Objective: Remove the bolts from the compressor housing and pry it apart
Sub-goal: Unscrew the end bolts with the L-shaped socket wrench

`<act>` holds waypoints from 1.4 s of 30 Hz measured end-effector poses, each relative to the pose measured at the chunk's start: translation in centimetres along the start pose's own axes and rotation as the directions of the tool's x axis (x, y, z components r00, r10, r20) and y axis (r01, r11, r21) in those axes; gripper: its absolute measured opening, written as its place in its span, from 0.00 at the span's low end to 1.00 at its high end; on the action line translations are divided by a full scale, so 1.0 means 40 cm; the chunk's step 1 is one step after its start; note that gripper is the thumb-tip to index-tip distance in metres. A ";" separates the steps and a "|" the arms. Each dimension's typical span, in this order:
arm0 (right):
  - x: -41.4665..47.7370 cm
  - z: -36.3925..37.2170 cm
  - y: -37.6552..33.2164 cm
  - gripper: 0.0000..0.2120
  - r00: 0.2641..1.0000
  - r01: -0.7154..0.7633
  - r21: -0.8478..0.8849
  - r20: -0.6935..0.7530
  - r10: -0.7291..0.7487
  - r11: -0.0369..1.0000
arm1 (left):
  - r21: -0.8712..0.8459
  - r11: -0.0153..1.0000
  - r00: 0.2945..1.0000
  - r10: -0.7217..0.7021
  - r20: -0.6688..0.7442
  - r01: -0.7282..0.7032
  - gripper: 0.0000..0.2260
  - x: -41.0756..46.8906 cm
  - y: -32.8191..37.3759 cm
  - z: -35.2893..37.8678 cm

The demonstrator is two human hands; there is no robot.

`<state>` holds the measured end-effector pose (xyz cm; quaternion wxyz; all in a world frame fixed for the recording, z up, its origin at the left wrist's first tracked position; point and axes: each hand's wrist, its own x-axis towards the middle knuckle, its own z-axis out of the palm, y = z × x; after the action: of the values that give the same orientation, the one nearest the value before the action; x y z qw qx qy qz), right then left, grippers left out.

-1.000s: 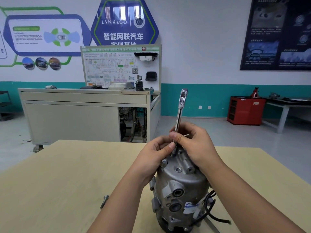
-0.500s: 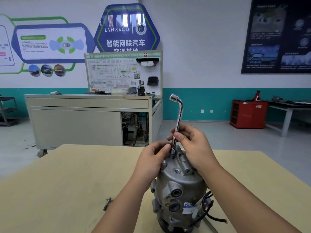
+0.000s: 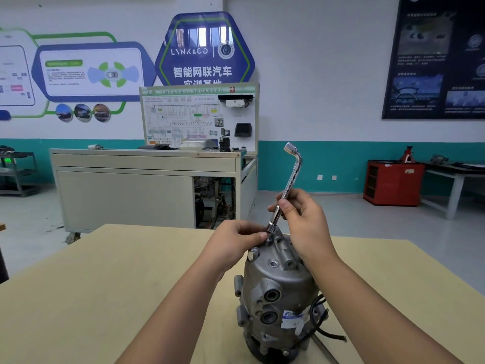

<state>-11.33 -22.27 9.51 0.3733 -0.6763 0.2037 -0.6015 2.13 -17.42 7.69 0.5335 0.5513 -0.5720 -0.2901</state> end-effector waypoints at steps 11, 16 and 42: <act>0.006 -0.001 0.000 0.08 0.996 -0.034 0.042 -0.082 0.037 0.999 | 0.023 0.999 0.997 0.031 -0.074 -0.030 0.09 -0.002 0.008 0.007; 0.006 -0.007 -0.002 0.08 0.992 -0.052 0.055 -0.110 0.058 0.997 | -0.083 0.997 0.991 -0.002 -0.135 -0.009 0.05 -0.005 0.020 -0.009; 0.006 0.000 0.011 0.06 0.996 -0.087 -0.028 -0.027 0.086 0.996 | 0.431 0.776 0.885 -0.361 -0.294 0.460 0.08 -0.091 -0.334 -0.171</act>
<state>-11.20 -22.71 9.33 0.3863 -0.6643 0.2465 -0.5905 12.13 -15.22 -3.86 0.3530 0.8053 -0.4367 -0.1900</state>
